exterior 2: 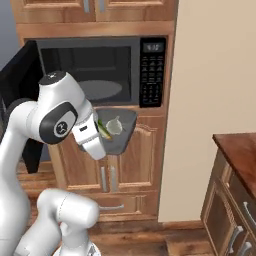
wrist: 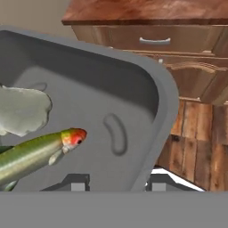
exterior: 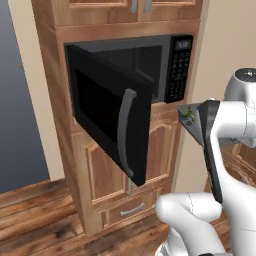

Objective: Place the tupperware containing the fish and garlic meal in the microwave. Close the microwave door and press the start button to reheat the meal.

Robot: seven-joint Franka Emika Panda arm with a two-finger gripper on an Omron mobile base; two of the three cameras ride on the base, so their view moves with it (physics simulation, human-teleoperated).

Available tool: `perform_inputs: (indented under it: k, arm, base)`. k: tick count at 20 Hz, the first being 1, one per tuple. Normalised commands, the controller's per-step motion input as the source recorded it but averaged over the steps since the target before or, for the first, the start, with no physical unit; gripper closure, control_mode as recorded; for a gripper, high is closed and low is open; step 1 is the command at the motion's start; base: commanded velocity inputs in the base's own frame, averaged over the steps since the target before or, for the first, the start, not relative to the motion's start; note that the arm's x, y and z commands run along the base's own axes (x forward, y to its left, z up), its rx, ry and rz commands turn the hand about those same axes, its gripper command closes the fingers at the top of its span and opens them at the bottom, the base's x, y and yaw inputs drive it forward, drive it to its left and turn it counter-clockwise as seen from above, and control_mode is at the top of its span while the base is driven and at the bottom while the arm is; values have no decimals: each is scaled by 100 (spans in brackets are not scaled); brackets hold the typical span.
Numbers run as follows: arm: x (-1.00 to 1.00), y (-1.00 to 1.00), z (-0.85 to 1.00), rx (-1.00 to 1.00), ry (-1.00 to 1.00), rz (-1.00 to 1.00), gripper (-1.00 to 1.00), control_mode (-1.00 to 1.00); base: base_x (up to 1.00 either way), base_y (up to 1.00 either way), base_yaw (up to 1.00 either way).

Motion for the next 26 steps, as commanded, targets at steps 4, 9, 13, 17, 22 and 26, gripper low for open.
perform_inputs:
  k: [4, 9, 13, 17, 22, 26]
  arm:
    - [0, 0, 0, 0, 0, 0, 100, 100]
    - [0, 0, 0, 0, 0, 0, 100, 100]
    - [0, 0, 0, 0, 0, 0, 100, 100]
    - [0, 0, 0, 0, 0, 0, 100, 100]
    - [0, 0, 0, 0, 0, 0, 100, 100]
    - [0, 0, 0, 0, 0, 0, 100, 100]
  base:
    - [44, -21, 55]
    - [38, -37, 47]
    - [13, -70, 35]
    - [1, -71, 26]
    - [29, -22, 25]
    - [49, 0, 26]
